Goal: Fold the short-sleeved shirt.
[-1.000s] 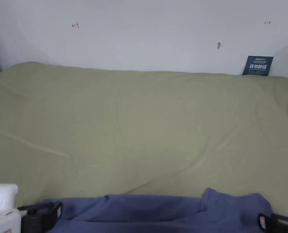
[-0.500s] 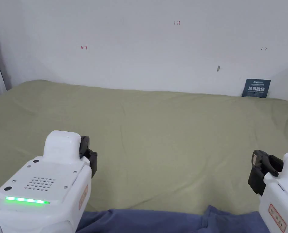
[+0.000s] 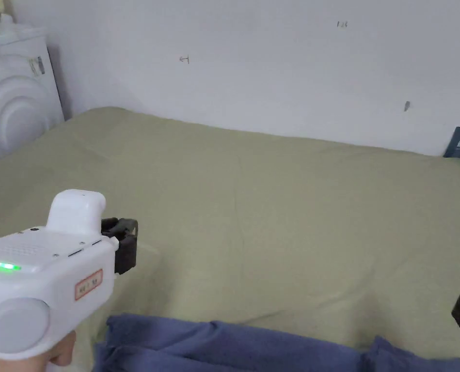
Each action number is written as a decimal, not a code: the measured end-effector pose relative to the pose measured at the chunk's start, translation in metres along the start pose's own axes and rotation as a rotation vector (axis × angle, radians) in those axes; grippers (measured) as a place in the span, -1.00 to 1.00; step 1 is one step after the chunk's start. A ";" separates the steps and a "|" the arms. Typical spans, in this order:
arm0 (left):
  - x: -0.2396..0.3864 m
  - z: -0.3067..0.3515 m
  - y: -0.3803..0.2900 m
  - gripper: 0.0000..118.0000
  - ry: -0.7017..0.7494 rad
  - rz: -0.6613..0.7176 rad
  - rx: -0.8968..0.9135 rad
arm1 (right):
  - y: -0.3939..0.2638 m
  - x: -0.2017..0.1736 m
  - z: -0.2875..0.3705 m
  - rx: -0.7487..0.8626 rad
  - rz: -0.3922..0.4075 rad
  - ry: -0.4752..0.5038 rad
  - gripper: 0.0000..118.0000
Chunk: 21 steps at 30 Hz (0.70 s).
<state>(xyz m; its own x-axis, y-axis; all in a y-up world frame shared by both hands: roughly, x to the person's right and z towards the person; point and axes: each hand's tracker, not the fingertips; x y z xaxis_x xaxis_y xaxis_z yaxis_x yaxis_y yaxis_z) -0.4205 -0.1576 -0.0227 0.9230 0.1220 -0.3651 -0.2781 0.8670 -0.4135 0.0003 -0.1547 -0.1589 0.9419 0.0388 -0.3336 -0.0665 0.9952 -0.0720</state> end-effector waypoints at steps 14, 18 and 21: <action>-0.144 -0.119 -0.105 0.78 -0.438 0.534 -0.599 | -0.033 -0.021 -0.005 -0.156 0.024 0.014 -0.98; -0.139 -0.129 -0.115 1.00 -0.496 0.561 -0.606 | -0.033 -0.025 -0.009 -0.172 0.033 0.016 -0.98; -0.138 -0.140 -0.119 1.00 -0.560 0.617 -0.618 | -0.033 -0.026 -0.010 -0.181 0.040 0.022 -0.98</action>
<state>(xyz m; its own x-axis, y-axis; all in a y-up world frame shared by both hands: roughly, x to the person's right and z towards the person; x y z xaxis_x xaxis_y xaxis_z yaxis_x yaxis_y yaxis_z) -0.5523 -0.3454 -0.0396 0.5212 0.8048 -0.2839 -0.6865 0.1978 -0.6997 -0.0258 -0.1899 -0.1573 0.9298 0.0744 -0.3604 -0.1642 0.9604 -0.2253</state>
